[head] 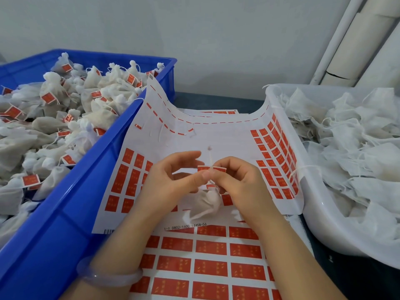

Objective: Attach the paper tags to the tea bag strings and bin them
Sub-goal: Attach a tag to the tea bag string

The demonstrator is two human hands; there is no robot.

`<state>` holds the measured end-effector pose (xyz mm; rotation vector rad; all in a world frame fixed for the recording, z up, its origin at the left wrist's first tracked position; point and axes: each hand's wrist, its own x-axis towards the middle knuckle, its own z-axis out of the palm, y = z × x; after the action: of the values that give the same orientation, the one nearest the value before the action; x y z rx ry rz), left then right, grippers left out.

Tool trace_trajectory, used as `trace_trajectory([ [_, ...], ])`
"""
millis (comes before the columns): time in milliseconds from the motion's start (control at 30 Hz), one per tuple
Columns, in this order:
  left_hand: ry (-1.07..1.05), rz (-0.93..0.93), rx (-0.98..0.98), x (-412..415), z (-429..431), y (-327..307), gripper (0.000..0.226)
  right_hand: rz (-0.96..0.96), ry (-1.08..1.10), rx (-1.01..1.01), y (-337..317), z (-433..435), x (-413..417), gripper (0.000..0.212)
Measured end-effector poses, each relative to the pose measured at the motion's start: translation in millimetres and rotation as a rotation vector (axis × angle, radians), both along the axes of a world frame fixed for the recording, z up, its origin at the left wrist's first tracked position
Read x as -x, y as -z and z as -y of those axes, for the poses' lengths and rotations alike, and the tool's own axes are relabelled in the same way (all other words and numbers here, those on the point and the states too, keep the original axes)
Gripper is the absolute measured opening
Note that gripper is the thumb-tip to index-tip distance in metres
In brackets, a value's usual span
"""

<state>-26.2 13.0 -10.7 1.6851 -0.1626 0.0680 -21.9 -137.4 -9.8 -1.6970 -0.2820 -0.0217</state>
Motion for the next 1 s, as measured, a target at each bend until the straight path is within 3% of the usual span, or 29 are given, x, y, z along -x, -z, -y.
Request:
trace_trajectory([
  [100, 0.058, -0.017, 0.059, 1.3, -0.3, -1.4, 0.029, 0.029, 0.000, -0.004, 0.3, 0.6, 0.7, 0.010],
  [233, 0.091, -0.030, 0.106, 0.4, -1.6, -1.1, 0.015, 0.038, -0.013, -0.033, -0.4, 1.1, 1.4, 0.015],
  [567, 0.209, -0.178, 0.243, 2.1, -2.4, -1.7, 0.016, 0.083, -0.018, -0.056, -1.9, -0.5, 3.7, 0.019],
  [767, 0.207, -0.192, 0.244, 3.1, -0.8, -3.4, 0.015, 0.080, -0.073, -0.076, -2.4, 0.5, 3.5, 0.023],
  [900, 0.192, -0.166, 0.244, 3.0, -1.0, -3.6, 0.019, 0.070, -0.076, -0.110, -2.4, 0.3, 4.2, 0.012],
  [1000, 0.194, -0.159, 0.251, 3.0, -1.4, -3.7, 0.021, 0.061, -0.082, -0.124, -2.6, 0.6, 4.5, 0.021],
])
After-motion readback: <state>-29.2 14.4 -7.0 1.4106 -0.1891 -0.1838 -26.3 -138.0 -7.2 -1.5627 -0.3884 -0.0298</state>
